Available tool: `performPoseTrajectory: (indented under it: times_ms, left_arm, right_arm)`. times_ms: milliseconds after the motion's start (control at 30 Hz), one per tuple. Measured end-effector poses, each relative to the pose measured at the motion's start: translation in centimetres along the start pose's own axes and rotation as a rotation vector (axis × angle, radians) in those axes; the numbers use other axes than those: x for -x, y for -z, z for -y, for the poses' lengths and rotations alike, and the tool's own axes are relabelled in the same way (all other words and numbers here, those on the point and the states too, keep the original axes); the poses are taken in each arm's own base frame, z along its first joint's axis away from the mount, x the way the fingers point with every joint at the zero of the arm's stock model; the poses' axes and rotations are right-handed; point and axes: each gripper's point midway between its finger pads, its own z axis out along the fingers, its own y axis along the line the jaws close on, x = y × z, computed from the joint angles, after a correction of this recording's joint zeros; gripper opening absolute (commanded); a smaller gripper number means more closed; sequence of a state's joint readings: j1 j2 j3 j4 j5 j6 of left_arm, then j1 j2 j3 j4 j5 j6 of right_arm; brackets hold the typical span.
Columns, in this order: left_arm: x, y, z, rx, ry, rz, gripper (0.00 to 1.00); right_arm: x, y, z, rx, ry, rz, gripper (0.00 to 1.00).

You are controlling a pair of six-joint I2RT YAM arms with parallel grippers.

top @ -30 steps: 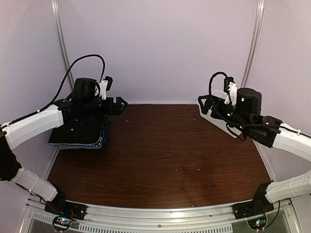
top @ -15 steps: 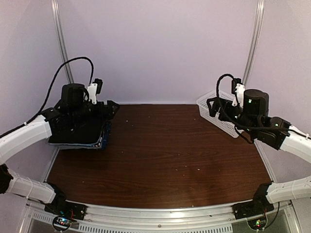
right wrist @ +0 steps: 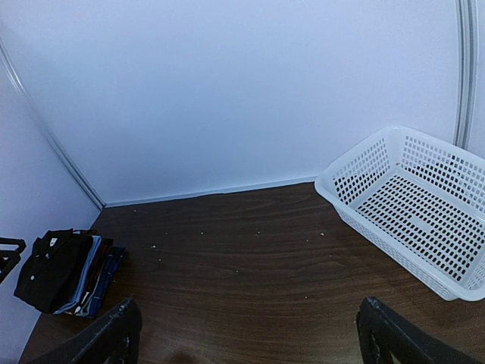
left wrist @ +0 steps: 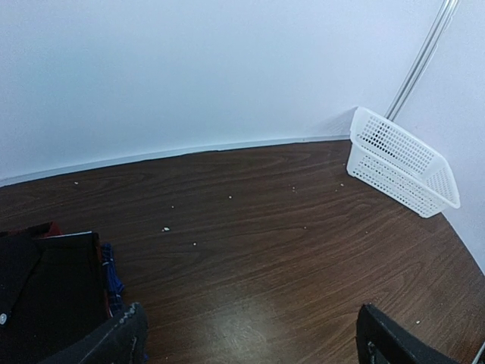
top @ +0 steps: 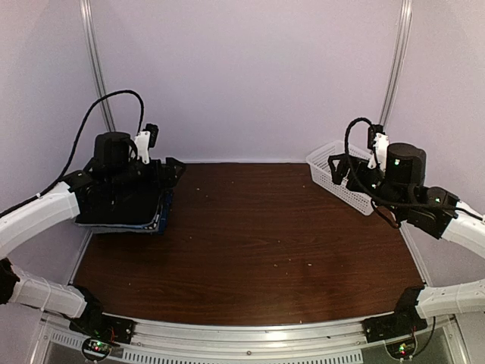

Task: Fold and stack the long sleeve shirts
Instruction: Reset both arms

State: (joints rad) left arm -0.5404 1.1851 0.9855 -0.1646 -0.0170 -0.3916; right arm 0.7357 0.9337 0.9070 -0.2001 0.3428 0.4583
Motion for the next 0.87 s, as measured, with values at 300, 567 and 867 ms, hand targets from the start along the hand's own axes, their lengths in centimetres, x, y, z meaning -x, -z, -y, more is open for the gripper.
performPoseTrajectory:
  times_ms: [300,567,867]
  left_arm:
    - [-0.12,0.08,0.01,-0.003,0.003,0.003,0.98]
    - [-0.01,0.39,0.04,-0.005,0.004,0.010,0.98]
    - [0.10,0.49,0.06,-0.006,0.003,0.013,0.98]
  right_arm:
    - [-0.20,-0.01,0.10,-0.001,0.001,-0.003,1.00]
    - [-0.40,-0.05,0.17,-0.003,0.003,-0.006,1.00]
    - [-0.41,-0.06,0.17,-0.003,0.003,-0.007,1.00]
